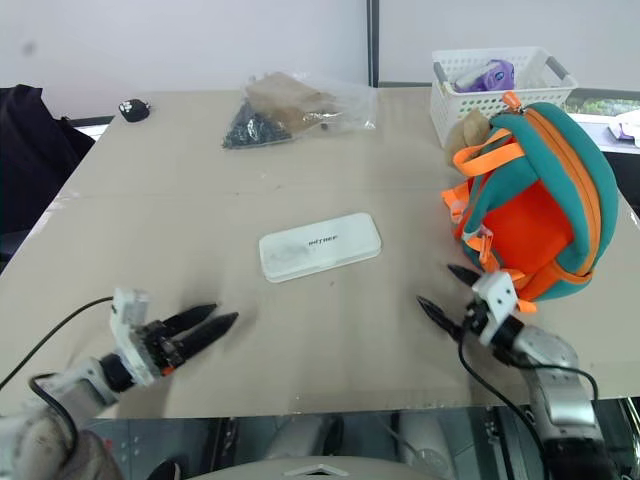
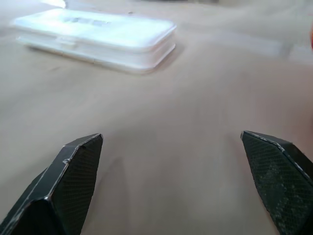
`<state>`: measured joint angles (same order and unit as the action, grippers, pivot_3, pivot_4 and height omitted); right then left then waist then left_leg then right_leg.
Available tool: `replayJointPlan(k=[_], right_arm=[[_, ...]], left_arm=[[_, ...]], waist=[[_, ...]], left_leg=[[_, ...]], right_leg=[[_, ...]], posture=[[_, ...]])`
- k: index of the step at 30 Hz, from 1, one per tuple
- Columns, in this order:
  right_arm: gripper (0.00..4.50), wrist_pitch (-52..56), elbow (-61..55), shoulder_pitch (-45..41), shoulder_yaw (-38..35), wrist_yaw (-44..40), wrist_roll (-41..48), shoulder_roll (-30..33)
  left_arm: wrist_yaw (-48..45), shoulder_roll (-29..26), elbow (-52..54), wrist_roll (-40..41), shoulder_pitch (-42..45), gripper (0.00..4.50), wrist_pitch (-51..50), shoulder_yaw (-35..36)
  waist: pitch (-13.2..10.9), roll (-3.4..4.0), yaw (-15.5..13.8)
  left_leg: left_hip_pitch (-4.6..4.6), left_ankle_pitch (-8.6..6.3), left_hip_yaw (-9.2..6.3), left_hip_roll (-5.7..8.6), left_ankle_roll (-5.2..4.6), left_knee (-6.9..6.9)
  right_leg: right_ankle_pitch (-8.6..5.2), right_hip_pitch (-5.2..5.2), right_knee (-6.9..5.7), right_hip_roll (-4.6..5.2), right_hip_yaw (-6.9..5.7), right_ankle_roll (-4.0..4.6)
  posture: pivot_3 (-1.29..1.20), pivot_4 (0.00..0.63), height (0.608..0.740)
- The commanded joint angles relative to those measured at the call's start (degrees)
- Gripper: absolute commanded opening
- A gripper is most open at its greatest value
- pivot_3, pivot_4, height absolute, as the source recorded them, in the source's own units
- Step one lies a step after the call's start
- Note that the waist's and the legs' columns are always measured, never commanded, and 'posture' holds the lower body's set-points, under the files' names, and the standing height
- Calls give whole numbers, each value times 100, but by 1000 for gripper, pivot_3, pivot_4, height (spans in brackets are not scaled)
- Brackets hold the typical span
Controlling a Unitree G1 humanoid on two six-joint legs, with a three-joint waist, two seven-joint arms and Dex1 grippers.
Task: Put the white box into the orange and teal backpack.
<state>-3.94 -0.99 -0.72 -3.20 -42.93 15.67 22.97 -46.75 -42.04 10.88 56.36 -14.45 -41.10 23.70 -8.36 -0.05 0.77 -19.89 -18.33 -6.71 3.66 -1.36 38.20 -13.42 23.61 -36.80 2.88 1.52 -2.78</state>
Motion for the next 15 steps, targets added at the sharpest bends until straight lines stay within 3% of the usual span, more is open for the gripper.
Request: replayJointPlan(k=[1, 8, 15], right_arm=[[3041, 5, 148, -704, 151, 826, -574, -308], [24, -22, 1361, -1906, 570, 2145, -1816, -696], [24, -355, 2126, -2413, 852, 2528, -2227, -862]], left_arm=[[-461, -570, -1041, 410, 874, 4500, -896, 126], [-1103, -815, -2967, 19, 3093, 4500, -2551, -1034], [-1384, -237, -4729, -795, 4892, 4500, -3260, -1926]], waist=[[-5, -4, -7], [-9, -10, 28], [-9, -18, 134]], left_leg=[[-2, 1, -7, 4, 2, 1], [-9, 6, -12, 18, 10, -1], [-11, 14, -16, 20, 22, -5]], right_leg=[[0, 1, -2, -2, -10, 0], [1, 13, 1, -20, -9, 1], [1, 22, -6, -23, -10, 2]], posture=[[0, 150, 740], [0, 150, 740], [0, 150, 740]])
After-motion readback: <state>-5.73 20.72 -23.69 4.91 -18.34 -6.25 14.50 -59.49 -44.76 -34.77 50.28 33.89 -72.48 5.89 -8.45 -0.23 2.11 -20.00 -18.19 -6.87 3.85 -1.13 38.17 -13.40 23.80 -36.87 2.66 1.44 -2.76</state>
